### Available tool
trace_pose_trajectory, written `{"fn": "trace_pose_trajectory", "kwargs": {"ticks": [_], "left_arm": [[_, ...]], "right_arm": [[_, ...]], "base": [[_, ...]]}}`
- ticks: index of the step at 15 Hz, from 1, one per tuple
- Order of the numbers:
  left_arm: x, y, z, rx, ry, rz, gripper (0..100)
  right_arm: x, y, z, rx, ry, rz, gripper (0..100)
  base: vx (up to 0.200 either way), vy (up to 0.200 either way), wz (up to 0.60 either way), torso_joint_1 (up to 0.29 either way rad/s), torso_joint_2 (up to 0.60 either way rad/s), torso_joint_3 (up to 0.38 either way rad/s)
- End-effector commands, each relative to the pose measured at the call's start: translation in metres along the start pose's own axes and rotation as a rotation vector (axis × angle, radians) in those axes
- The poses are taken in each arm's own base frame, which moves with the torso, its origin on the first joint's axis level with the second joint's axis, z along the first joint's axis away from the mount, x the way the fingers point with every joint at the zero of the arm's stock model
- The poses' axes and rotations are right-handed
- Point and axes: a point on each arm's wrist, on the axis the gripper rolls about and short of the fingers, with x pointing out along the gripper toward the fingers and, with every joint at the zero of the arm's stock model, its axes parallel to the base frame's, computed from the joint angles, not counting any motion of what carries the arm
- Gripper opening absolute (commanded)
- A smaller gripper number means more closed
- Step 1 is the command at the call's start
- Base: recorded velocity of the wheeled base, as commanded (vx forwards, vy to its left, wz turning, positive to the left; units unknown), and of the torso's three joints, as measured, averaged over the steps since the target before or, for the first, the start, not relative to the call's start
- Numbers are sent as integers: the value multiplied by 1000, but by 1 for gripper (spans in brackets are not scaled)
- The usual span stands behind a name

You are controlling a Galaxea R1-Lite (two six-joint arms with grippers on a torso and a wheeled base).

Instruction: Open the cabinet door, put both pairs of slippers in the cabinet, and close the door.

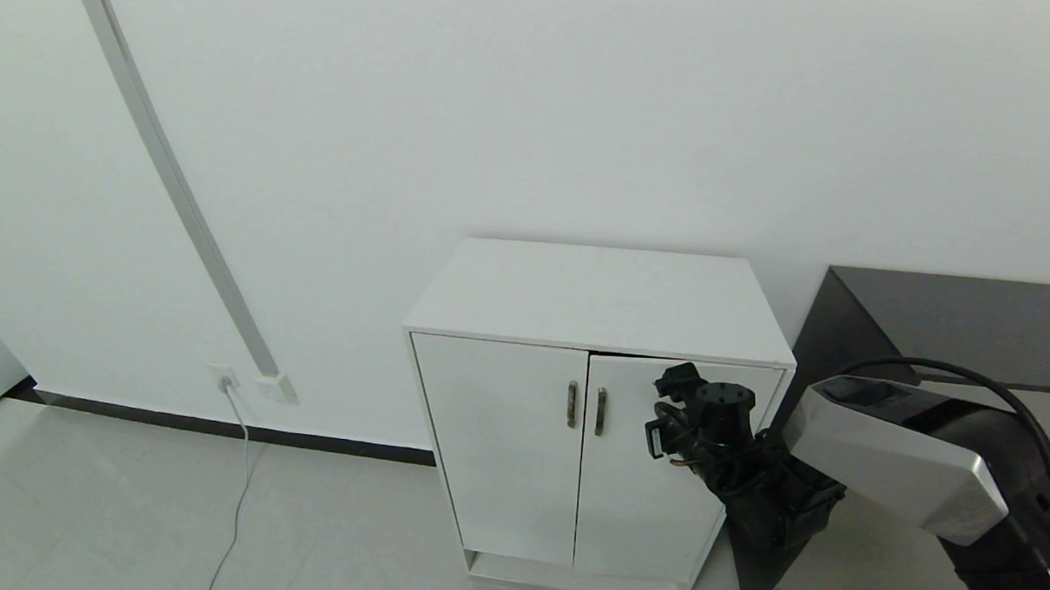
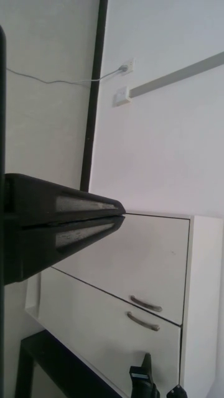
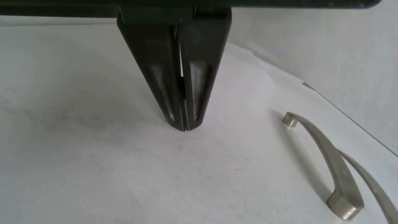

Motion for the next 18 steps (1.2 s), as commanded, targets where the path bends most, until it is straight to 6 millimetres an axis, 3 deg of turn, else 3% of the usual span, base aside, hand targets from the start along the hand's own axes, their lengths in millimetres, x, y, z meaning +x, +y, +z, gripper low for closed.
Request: {"fn": "trace_pose_trajectory", "kwargs": {"ticks": [1, 18], "left_arm": [[0, 0, 0, -1, 1, 1, 0], [0, 0, 0, -1, 1, 1, 0]], "right_arm": [[2, -1, -1, 0, -1, -3, 0], [9, -6, -5, 3, -4, -19, 0]], "base": [[0, 0, 0, 0, 0, 0], [0, 0, 0, 0, 0, 0]]}}
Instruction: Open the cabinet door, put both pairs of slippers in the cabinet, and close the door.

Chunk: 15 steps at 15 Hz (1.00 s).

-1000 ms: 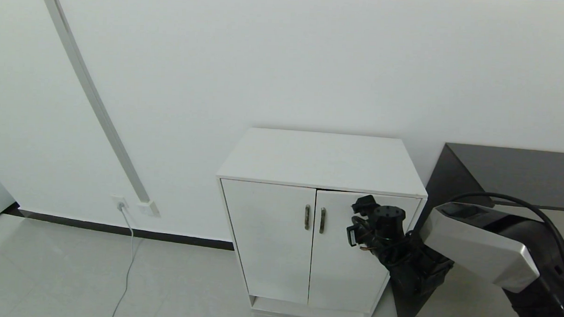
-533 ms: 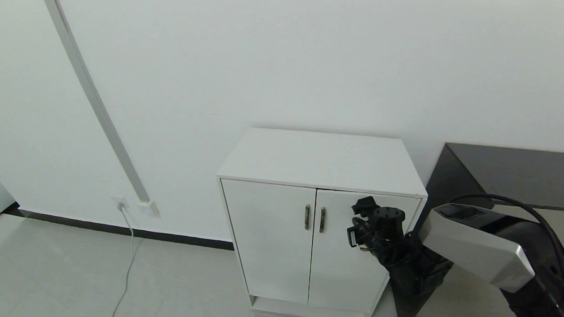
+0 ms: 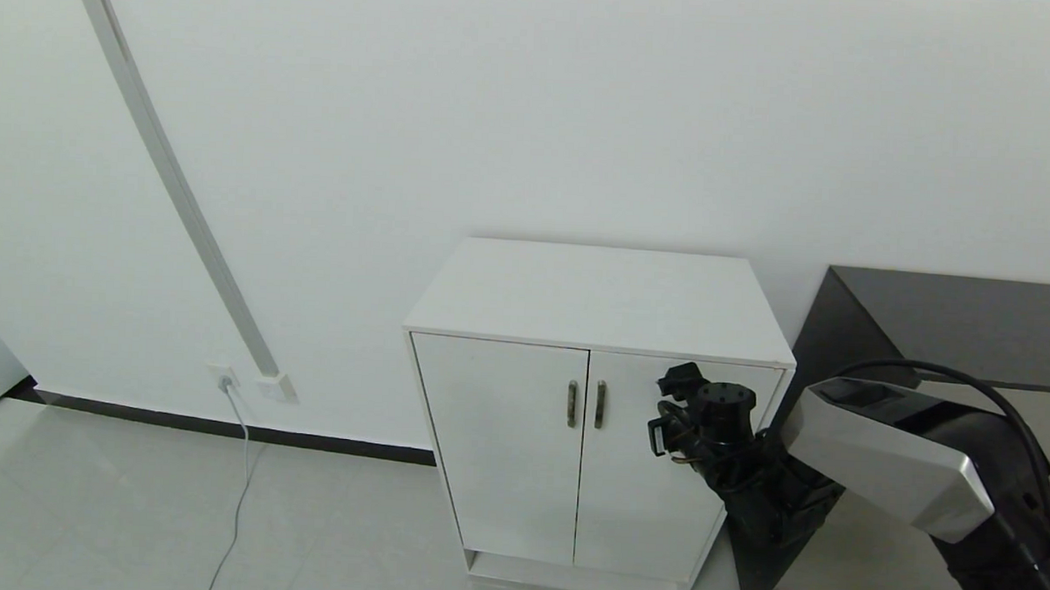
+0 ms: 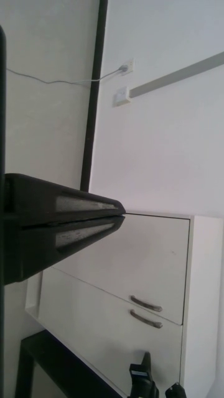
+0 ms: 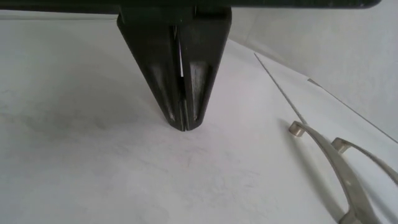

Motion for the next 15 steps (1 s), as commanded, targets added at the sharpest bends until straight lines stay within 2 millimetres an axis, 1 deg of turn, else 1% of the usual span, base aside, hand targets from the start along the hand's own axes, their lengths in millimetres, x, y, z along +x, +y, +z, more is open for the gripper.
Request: {"fn": "trace_pose_trajectory", "kwargs": {"ticks": [1, 10, 15], "left_arm": [[0, 0, 0, -1, 1, 1, 0], [0, 0, 0, -1, 1, 1, 0], [0, 0, 0, -2, 1, 1, 0]], "right_arm": [[1, -1, 1, 2, -3, -2, 0], [3, -3, 0, 3, -9, -9, 0], [-2, -5, 1, 3, -9, -9, 0]], "base": [[0, 0, 0, 0, 0, 0], [0, 0, 0, 0, 0, 0], [0, 0, 0, 0, 0, 0]]}}
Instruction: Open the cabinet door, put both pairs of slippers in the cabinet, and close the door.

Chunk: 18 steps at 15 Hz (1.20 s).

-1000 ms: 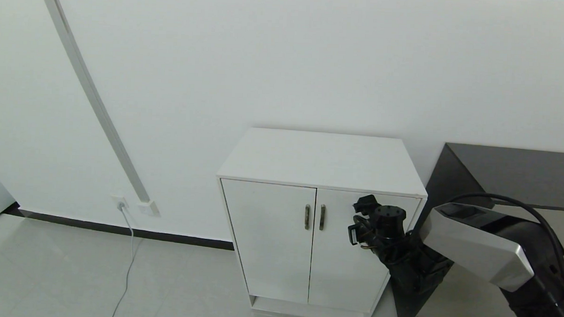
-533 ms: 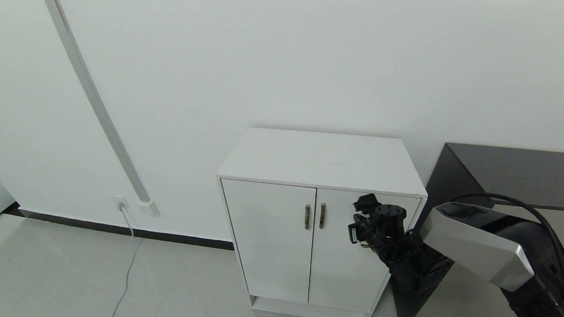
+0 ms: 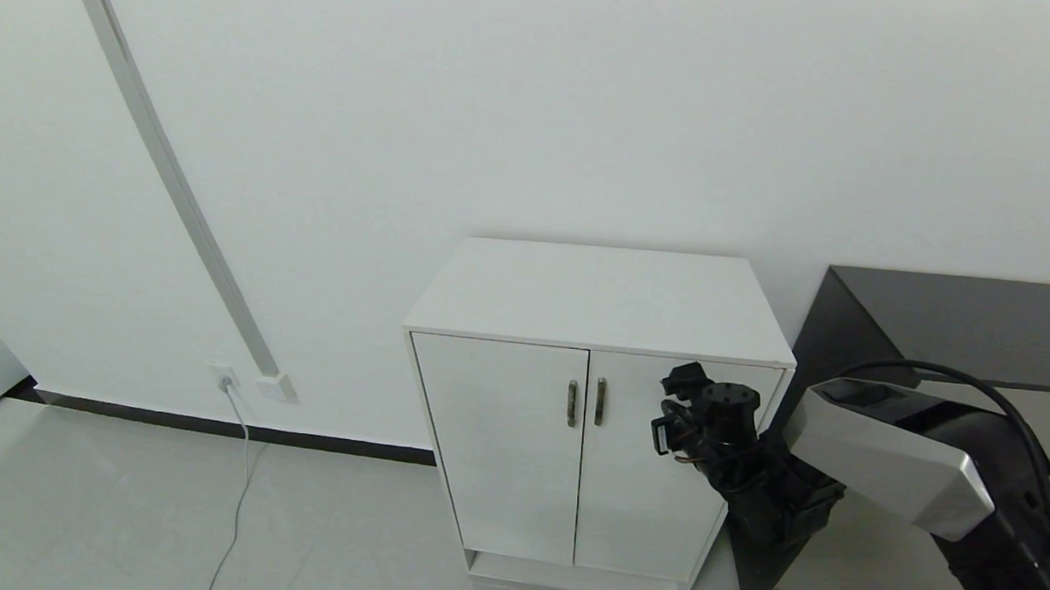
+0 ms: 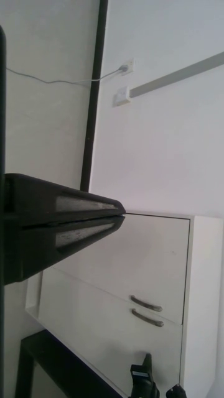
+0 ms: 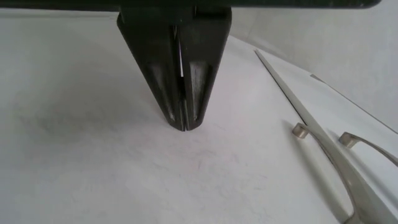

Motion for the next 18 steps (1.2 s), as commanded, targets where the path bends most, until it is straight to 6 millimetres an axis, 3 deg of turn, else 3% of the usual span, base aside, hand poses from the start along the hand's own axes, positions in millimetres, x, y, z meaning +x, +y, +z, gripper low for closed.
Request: {"fn": "trace_pose_trajectory", "kwargs": {"ticks": [1, 4, 10, 18], "left_arm": [[0, 0, 0, -1, 1, 0, 0], [0, 0, 0, -1, 1, 0, 0], [0, 0, 0, -1, 1, 1, 0], [0, 0, 0, -1, 1, 3, 0]], "right_arm": [[-4, 0, 4, 0, -2, 0, 0], [-14, -3, 9, 0, -2, 0, 0], [-57, -23, 17, 12, -31, -29, 0], [-131, -69, 25, 38, -48, -123, 0]], "base": [[0, 0, 0, 0, 0, 0], [0, 0, 0, 0, 0, 0], [0, 0, 0, 0, 0, 0], [0, 0, 0, 0, 0, 0]]}}
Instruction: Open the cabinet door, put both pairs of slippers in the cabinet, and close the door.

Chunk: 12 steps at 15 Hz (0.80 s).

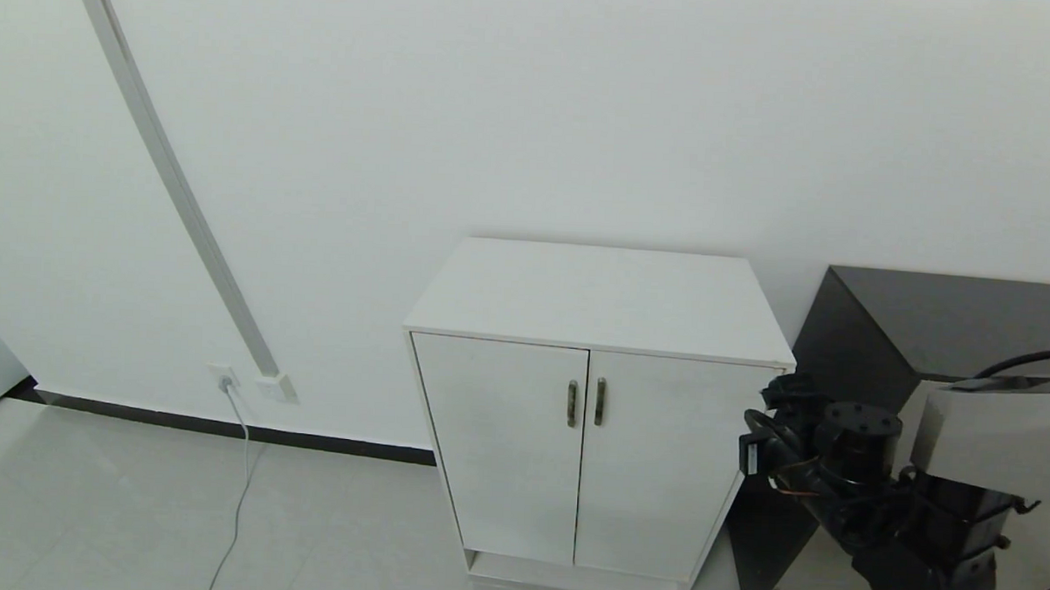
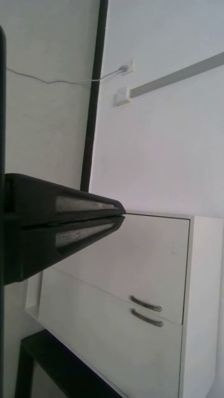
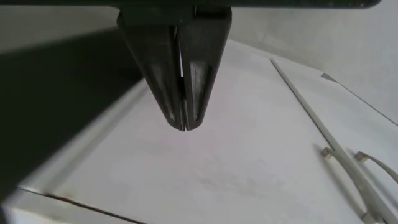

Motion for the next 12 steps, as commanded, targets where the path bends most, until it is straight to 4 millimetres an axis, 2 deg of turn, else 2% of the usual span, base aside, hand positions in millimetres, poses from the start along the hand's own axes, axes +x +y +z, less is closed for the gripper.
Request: {"fn": "trace_pose_trajectory", "kwargs": {"ticks": [1, 3, 4, 8, 9, 12], "left_arm": [[0, 0, 0, -1, 1, 2, 0], [0, 0, 0, -1, 1, 2, 0], [0, 0, 0, -1, 1, 2, 0], [0, 0, 0, -1, 1, 2, 0], [0, 0, 0, -1, 1, 2, 0], [0, 0, 0, -1, 1, 2, 0]], "right_arm": [[-24, -15, 14, 9, -15, -27, 0], [-37, -22, 16, 11, -15, -42, 0], [-54, -33, 20, 14, -5, -66, 0], [-86, -51, 29, 23, -9, -115, 0], [-104, -58, 30, 26, 1, -135, 0], [-136, -74, 32, 38, 0, -191, 0]], "base": [[0, 0, 0, 0, 0, 0], [0, 0, 0, 0, 0, 0], [0, 0, 0, 0, 0, 0], [0, 0, 0, 0, 0, 0], [0, 0, 0, 0, 0, 0], [0, 0, 0, 0, 0, 0]]}}
